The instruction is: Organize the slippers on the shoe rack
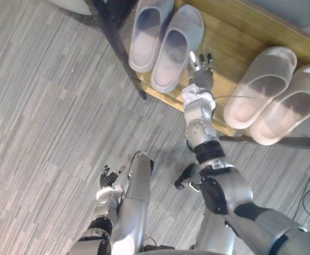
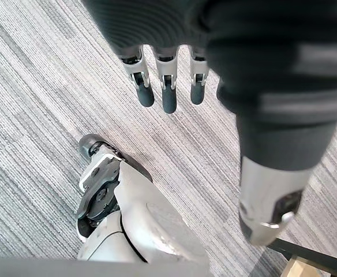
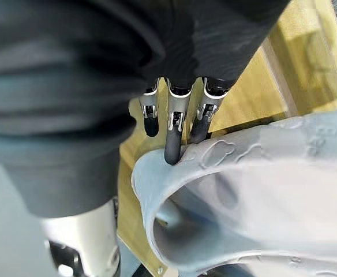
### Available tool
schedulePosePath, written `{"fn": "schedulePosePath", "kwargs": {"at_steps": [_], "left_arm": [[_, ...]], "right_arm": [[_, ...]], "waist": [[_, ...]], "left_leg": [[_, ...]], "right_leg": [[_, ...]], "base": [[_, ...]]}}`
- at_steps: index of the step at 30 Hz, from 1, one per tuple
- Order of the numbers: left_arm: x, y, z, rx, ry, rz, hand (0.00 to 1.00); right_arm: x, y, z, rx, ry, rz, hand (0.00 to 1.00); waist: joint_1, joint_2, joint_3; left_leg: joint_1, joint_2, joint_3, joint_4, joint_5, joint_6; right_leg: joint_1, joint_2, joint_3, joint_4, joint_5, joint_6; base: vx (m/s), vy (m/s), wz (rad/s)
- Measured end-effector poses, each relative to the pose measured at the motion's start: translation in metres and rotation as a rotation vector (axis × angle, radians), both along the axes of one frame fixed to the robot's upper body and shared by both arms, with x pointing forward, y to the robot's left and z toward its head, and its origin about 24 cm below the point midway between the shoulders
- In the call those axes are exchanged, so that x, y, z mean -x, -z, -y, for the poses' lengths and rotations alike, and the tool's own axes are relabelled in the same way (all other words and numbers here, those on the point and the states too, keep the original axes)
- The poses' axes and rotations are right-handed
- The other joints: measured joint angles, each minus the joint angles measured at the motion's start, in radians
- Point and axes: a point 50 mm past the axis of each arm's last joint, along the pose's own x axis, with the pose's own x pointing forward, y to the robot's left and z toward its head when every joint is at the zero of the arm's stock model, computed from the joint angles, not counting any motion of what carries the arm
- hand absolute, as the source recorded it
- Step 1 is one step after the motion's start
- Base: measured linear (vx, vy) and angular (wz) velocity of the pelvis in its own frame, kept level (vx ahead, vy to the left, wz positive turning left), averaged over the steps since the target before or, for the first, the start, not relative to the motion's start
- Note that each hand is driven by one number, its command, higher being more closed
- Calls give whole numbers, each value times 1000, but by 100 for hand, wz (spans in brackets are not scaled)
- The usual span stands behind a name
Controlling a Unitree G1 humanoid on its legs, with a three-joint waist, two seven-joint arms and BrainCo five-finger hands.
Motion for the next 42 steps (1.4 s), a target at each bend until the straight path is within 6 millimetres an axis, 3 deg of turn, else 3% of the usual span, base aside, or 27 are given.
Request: {"fn": "schedulePosePath", "kwargs": {"at_steps": [3,8,16,19,22,23,25,26,27,30,31,32,34,39,42], "left_arm": [[1,2,8,12,17,-4,0],[3,4,8,20,16,-9,0],[17,13,6,44,44,-34,0],[34,23,0,37,51,-80,0],[59,36,-10,17,60,-147,0],[61,36,-11,15,60,-153,0],[76,43,-15,-20,101,-202,0],[76,43,-15,-23,108,-206,0],[84,48,-14,-39,155,-246,0],[89,51,-9,-65,230,-274,0],[96,55,-7,-73,280,-308,0],[98,56,-6,-73,290,-317,0],[107,61,-5,-85,338,-366,0],[110,64,1,-96,414,-393,0],[115,66,3,-110,446,-412,0]], "right_arm": [[-2,1,7,27,8,-11,0],[-2,7,11,143,6,-17,0],[19,64,14,381,-42,-82,0],[35,91,15,434,-69,-115,0],[63,125,4,561,-154,-139,0],[65,128,3,575,-162,-143,0],[90,155,-5,704,-231,-177,0],[93,158,-6,716,-236,-182,0],[110,180,-2,791,-262,-241,0],[128,204,3,842,-295,-326,0],[143,226,8,895,-326,-410,0],[146,231,9,908,-337,-431,0],[164,261,20,931,-377,-566,0],[204,309,54,939,-381,-864,0],[244,340,76,880,-369,-1098,0]], "waist": [[10,22,-13],[10,25,-14],[-18,19,-17],[-34,9,-23],[-49,-22,-79],[-51,-25,-85],[-67,-47,-131],[-67,-47,-135],[-76,-57,-175],[-85,-61,-214],[-101,-62,-242],[-105,-60,-247],[-129,-53,-268],[-152,-43,-280],[-165,-32,-293]], "left_leg": [[1,-1,0,-4,7,0],[29,13,1,-23,20,-2],[241,71,53,-205,71,15],[359,93,86,-301,97,25],[478,123,141,-426,130,38],[487,125,145,-436,133,41],[591,142,189,-550,168,51],[601,142,191,-563,172,53],[665,143,216,-644,201,61],[734,141,242,-745,240,69],[806,139,269,-842,278,76],[824,138,275,-865,286,78],[905,137,308,-965,322,87],[962,131,324,-1004,329,95],[1000,121,327,-1025,331,97]], "right_leg": [[0,0,-1,0,0,0],[26,6,-7,-16,7,-13],[218,58,-20,-197,81,-21],[317,85,-16,-291,117,-15],[406,127,3,-416,170,-2],[412,130,4,-428,175,1],[496,161,16,-540,223,12],[505,163,16,-555,227,15],[554,176,21,-630,260,25],[606,189,29,-722,304,41],[656,206,43,-809,347,53],[670,210,46,-832,358,55],[735,236,66,-944,416,70],[822,259,80,-1076,487,88],[879,267,90,-1147,519,98]], "base": [[0,0,0],[2,-2,-1],[20,3,-15],[59,19,-25],[80,36,-34],[88,61,-26],[99,72,-31],[88,65,-27],[67,53,-15],[101,84,-23],[106,91,-25],[128,116,-38],[108,104,-35],[74,80,-15],[39,58,-4]]}}
